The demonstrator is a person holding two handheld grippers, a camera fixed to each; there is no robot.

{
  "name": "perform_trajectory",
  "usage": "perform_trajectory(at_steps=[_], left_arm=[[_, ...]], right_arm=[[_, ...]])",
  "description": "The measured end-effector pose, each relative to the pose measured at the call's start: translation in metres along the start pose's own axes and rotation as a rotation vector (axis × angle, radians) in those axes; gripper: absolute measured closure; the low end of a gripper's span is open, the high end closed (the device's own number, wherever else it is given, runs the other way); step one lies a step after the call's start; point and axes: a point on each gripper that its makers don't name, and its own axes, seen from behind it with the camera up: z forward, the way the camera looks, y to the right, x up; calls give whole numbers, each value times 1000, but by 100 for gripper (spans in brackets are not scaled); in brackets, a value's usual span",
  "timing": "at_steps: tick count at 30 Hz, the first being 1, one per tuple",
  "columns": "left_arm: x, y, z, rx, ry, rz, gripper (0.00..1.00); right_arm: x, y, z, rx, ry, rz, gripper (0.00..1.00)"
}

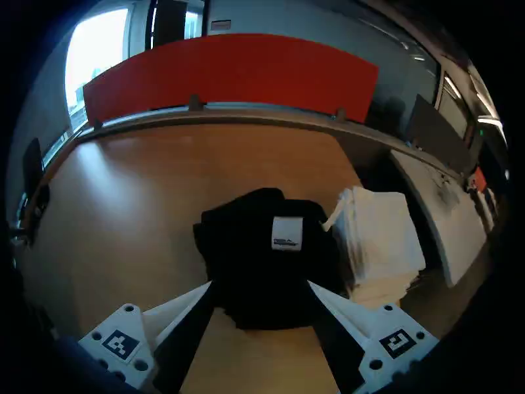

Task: Fold towel

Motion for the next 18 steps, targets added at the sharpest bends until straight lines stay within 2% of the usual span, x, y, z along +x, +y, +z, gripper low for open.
perform_trajectory(at_steps=[12,18], left_arm=[[5,-7,-1,12,15,-15,0],[9,-10,0,19,25,-28,0]], right_arm=[[37,-19,-7,-35,166,33,8],[46,-23,-7,-57,221,42,8]])
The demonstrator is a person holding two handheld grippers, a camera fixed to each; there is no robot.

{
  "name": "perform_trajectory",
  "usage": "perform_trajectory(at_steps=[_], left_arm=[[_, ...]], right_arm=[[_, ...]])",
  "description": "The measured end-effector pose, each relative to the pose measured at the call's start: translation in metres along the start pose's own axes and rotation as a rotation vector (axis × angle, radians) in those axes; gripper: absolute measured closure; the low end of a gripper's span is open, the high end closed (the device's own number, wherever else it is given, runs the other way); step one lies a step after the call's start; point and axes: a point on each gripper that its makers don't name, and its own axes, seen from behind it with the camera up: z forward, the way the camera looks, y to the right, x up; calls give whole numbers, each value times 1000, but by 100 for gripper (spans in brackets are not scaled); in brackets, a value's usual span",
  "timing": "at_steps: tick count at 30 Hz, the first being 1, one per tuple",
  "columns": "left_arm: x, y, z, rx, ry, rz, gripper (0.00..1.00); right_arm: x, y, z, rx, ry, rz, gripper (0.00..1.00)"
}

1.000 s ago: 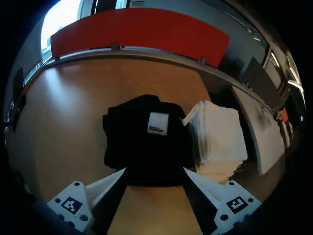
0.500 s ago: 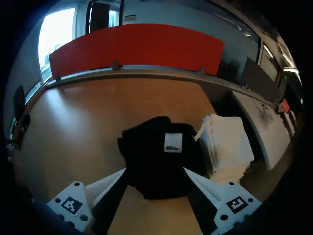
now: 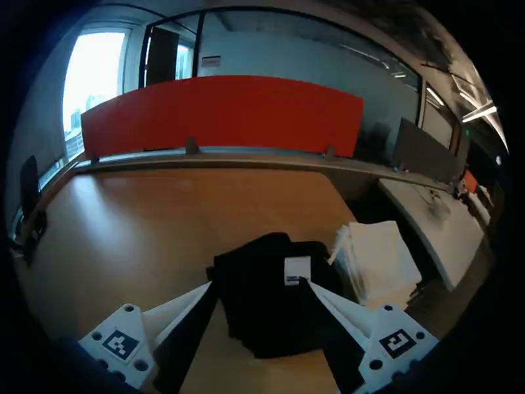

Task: Fold towel

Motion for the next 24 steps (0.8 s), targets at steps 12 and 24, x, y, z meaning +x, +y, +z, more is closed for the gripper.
perform_trajectory(at_steps=[12,24], left_arm=[[17,-11,4,21,49,-18,0],[61,-33,5,59,202,-79,0]], right_arm=[[24,-11,0,3,112,32,8],[56,-21,-9,11,236,69,8]])
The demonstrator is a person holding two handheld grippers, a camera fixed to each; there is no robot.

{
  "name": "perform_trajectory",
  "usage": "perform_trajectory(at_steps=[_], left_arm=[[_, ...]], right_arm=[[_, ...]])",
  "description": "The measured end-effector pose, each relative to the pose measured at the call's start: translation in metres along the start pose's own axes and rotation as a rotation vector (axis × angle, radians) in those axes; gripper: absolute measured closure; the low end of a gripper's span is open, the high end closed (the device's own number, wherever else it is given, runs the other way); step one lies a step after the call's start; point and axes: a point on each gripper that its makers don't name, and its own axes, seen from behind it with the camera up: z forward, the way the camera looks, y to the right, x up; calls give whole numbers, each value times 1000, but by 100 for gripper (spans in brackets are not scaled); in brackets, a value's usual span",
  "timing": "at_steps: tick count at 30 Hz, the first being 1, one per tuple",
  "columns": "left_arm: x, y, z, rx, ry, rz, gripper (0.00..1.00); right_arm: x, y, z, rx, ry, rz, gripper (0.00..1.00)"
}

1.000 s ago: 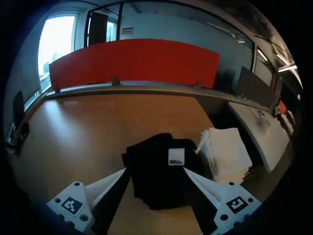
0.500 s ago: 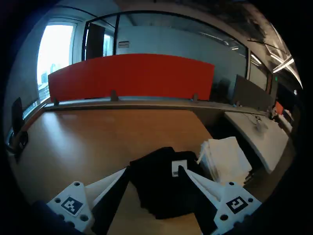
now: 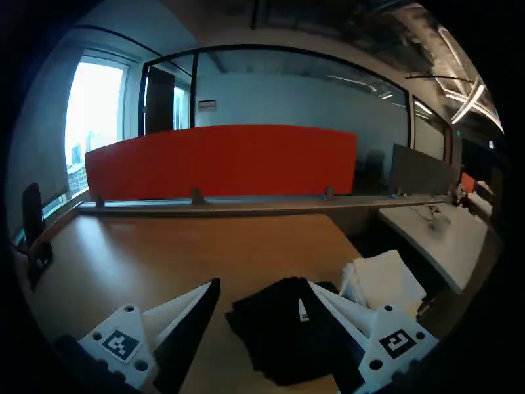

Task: Fold towel

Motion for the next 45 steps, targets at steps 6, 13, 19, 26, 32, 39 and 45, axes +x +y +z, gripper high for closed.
perform_trajectory(at_steps=[6,13,19,26,32,39,45], left_arm=[[24,-11,4,20,92,-28,0],[51,-26,7,49,192,-53,0],[68,-39,10,74,250,-66,0],[83,-48,12,92,295,-60,0],[97,-55,12,92,331,-66,0],[111,-63,13,97,363,-65,0],[123,-67,10,97,402,-78,0]], right_arm=[[7,-9,0,8,22,2,8],[25,-24,-4,17,65,-15,8],[47,-45,-7,34,113,-24,8],[63,-75,-10,55,156,-36,7],[72,-102,-10,72,176,-34,7],[84,-135,-11,100,209,-8,7],[96,-160,-10,130,227,10,7]])
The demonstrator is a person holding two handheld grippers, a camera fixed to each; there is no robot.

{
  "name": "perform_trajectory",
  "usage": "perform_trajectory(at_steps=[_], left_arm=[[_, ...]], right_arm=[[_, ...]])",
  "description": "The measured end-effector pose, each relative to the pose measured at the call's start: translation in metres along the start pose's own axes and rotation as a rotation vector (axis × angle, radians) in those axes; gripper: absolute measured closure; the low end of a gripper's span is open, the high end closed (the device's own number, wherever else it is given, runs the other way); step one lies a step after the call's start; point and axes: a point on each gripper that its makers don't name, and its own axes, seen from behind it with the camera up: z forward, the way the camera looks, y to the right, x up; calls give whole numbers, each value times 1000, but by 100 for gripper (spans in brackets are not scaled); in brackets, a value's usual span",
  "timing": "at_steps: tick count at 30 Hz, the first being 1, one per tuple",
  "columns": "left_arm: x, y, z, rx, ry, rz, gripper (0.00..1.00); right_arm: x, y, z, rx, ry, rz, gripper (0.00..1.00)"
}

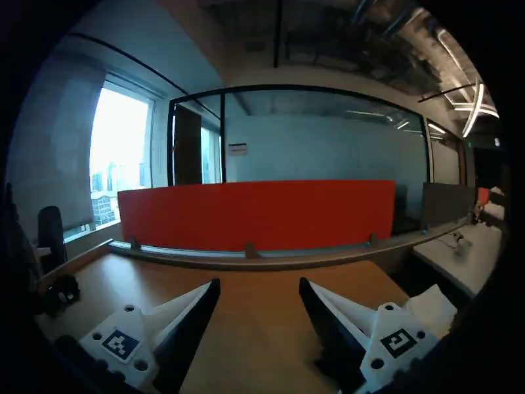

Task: Fold towel

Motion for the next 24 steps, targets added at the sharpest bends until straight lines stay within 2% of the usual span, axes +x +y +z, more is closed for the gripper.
perform_trajectory(at_steps=[12,24], left_arm=[[6,-3,5,-1,39,-17,0],[-17,-2,14,-25,72,-30,0]], right_arm=[[5,-15,1,0,8,-3,7],[-5,-28,-2,5,18,-23,6]])
